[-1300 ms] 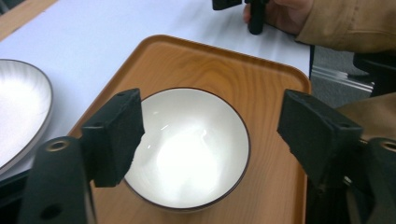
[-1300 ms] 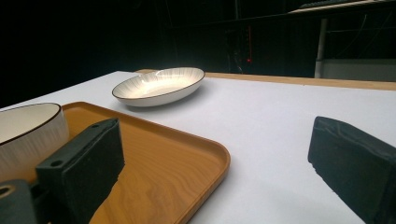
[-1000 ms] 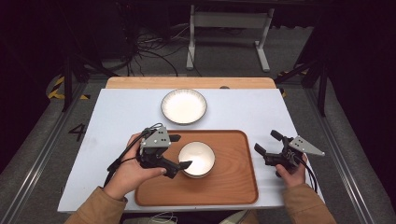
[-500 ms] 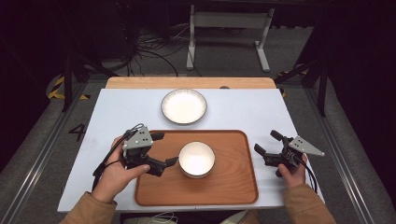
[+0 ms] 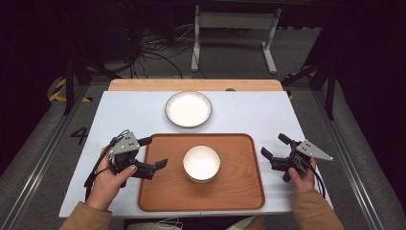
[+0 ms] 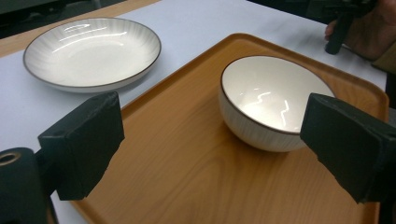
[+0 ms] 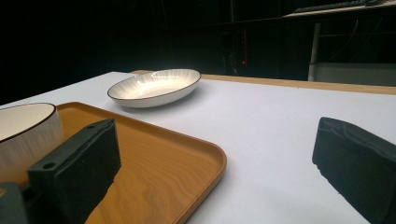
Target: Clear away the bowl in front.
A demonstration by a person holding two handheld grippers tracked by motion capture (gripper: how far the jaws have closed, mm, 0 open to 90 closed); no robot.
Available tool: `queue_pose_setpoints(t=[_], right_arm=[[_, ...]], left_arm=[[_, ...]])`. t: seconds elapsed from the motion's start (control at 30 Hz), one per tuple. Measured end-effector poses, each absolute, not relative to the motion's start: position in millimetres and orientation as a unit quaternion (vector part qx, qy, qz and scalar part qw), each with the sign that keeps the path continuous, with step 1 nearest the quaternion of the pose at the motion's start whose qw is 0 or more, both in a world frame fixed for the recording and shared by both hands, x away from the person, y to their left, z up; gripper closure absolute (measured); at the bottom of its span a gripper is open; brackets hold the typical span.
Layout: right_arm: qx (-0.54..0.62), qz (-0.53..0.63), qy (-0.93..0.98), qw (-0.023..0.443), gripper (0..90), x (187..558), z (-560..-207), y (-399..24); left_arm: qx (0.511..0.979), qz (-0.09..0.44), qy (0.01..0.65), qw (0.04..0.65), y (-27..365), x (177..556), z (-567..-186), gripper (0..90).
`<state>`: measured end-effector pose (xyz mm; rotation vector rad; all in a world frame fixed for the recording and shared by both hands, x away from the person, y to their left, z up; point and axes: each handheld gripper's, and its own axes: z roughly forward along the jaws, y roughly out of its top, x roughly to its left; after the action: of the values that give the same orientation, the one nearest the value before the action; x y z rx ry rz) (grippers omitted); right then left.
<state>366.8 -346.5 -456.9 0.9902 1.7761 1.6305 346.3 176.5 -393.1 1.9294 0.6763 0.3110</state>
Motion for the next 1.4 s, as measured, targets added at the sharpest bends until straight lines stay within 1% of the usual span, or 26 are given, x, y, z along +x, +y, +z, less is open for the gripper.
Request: queue_pose_setpoints(t=[0.23,0.7,0.83,1.03,1.27,1.4], right_arm=[[0.362,0.601,0.659,0.27,0.8,366,-457,-346],[0.351,0.595,0.665,0.282,0.4,364,-457,-343],[0.347,0.594,0.668,0.284,0.4,363,-457,-342],[0.337,0.594,0.67,0.29,0.5,362,-457,-341],[0.323,0.596,0.673,0.295,0.8,360,-458,-340],[0.321,0.599,0.673,0.294,0.9,359,-458,-340]], left_arm=[[0.787,0.14,0.305,0.518,195,347,-409,6.8],[0.777,0.153,0.336,0.51,224,349,-440,6.5],[0.77,0.151,0.344,0.515,227,351,-446,6.5],[0.765,0.164,0.351,0.514,232,354,-454,6.2],[0.749,0.181,0.355,0.529,237,358,-463,6.1],[0.747,0.181,0.36,0.528,239,359,-467,6.3]])
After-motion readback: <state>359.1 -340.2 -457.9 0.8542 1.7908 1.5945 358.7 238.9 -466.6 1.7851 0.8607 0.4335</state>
